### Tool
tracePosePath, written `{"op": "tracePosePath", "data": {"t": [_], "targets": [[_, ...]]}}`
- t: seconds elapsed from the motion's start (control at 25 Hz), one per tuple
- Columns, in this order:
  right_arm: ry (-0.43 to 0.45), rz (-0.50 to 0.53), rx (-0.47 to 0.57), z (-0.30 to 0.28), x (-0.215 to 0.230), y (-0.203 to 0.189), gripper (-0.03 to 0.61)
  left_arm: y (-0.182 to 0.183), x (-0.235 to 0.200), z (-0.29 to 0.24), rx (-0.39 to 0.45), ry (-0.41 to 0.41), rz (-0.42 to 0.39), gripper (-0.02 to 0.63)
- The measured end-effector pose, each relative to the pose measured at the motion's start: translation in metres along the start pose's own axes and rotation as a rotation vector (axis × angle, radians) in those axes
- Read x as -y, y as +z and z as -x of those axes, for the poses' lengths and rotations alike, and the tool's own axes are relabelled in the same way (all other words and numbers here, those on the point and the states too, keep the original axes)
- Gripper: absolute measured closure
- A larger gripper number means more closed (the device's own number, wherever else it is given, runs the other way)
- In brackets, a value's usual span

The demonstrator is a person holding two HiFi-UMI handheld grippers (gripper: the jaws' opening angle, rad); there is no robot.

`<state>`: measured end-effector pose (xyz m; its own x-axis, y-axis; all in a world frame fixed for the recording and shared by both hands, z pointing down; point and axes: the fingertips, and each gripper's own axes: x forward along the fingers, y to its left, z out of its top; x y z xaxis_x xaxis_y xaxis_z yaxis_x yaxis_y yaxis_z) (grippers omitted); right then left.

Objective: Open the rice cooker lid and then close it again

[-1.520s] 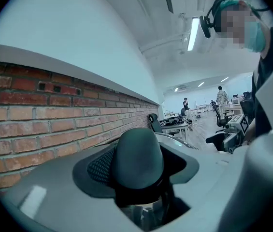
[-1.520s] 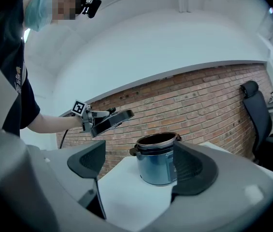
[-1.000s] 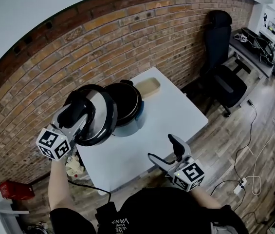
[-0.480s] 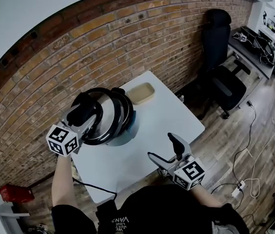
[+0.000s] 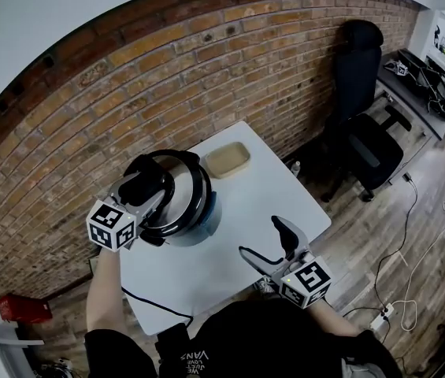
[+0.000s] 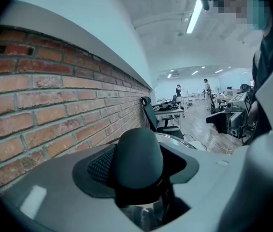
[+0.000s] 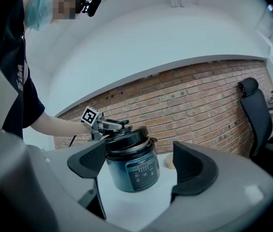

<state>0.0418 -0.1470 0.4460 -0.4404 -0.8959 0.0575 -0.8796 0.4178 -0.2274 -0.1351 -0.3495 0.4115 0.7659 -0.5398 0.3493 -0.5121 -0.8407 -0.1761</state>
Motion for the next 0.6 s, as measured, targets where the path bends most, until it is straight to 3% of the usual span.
{"op": "tracePosePath", "data": {"t": [0.6], "targets": [[0.006,-0.028,-0.014,-0.014,0.028,-0.001,0.149,-0.024,-0.003,-0.028,-0.093,-0.022,-0.021,0.333]]}}
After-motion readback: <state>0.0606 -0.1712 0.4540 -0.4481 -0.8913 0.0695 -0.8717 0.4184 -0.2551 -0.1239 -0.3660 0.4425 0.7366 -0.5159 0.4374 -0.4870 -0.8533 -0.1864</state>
